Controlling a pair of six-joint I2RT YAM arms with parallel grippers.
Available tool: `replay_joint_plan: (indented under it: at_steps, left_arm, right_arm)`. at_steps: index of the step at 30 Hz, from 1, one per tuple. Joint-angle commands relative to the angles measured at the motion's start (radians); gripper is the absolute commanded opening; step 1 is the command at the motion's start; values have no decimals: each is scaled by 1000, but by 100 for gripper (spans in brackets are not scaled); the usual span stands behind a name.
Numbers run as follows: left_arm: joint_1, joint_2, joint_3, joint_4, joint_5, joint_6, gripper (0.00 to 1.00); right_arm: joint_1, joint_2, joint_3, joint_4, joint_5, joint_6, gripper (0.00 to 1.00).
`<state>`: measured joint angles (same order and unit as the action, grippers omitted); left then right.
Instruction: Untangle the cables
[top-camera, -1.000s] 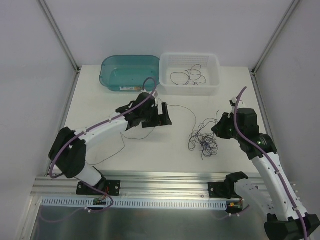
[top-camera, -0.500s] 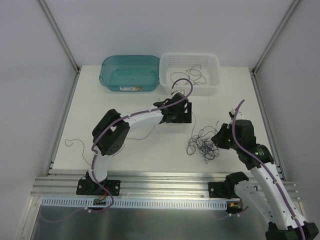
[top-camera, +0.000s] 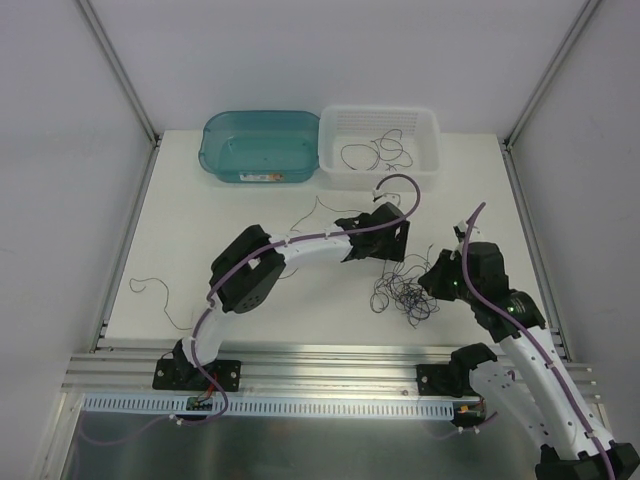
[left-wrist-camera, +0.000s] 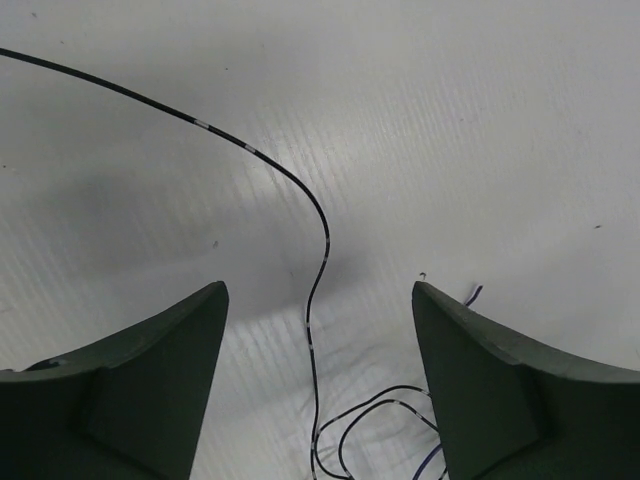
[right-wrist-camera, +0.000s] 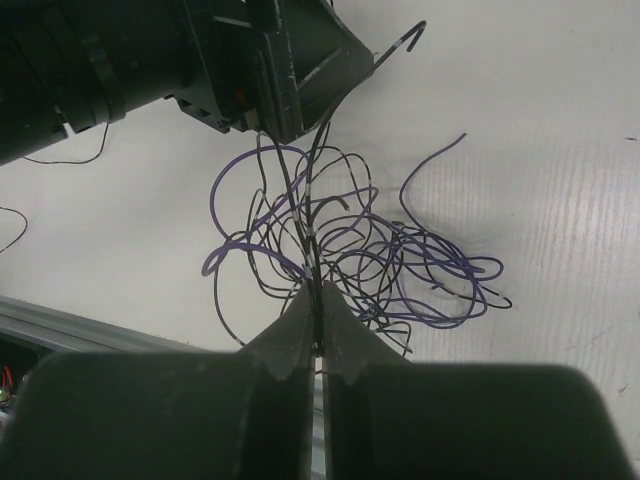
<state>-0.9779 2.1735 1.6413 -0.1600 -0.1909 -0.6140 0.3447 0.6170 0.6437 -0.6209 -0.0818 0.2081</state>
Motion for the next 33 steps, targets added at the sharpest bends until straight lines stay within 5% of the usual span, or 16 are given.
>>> replay_joint_plan:
  at_steps: [1,4,8,10,23,33]
  left_arm:
    - [1,32,28,36,-21,2,70]
    - [1,54,32,36,-59,-6,55]
    - [2,54,37,37,-120,10,13]
    - [11,42,23,37,-169,35,0]
    - [427,-522,-414,10,-255,235,0]
    - [770,-868,-503,-136,-220,381,0]
  right_arm:
    - [14,-13,-6,35,7,22,1]
    - [22,-14,-4,33,10,31,1]
    - [30,-25,1,12,27,30,1]
    - [28,-39,5,1,46,21,1]
    - [27,-56,68,-160,295,-44,1]
    - [8,-11,117,-227,444,-39,1]
